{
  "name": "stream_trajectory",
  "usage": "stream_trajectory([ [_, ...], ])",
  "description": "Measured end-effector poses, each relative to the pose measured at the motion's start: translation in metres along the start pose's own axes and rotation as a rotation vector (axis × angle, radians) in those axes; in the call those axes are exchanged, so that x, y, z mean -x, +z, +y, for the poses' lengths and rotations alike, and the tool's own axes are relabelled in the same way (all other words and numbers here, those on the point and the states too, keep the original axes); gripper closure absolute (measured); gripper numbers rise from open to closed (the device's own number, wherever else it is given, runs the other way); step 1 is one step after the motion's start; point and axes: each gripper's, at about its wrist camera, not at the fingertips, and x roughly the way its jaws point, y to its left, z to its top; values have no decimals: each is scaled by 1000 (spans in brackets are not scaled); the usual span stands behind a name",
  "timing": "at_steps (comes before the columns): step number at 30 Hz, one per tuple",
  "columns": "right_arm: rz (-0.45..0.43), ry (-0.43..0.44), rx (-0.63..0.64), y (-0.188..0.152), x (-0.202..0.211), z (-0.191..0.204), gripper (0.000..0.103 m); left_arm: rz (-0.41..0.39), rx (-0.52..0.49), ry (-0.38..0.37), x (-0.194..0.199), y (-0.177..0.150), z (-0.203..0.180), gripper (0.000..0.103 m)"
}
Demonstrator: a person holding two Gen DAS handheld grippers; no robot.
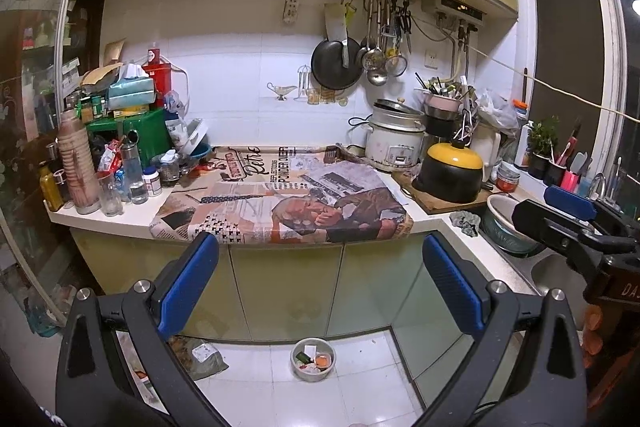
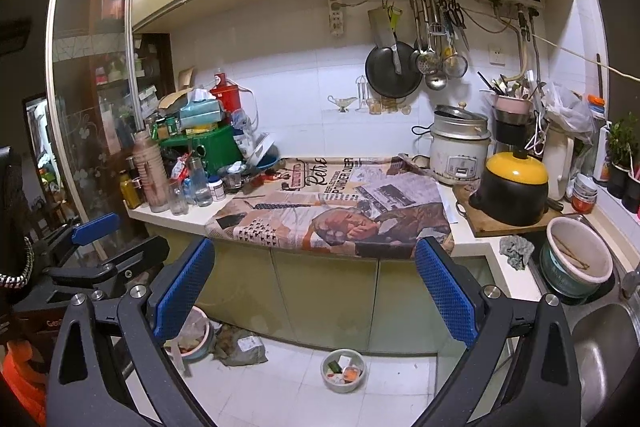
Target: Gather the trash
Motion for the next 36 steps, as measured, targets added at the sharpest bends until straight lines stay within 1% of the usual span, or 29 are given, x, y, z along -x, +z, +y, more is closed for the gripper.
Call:
stream_trajectory([
  [5,0,3,-2,0,0,0,3,0,1,5,-1,0,2,1],
  [24,16,1,-4,-5,-2,5,3,-1,13,-22,-5,4,6,1],
  [27,14,0,-5,-5,-1,4,3,7,6,-44,-8,6,5,1],
  [30,15,-2,-8,-6,-3,4,3,-5,-4,-34,-8,5,2,1],
  [36,17,-4,-10,-6,-4,3,3,-2,-12,-40,-9,4,-1,1],
])
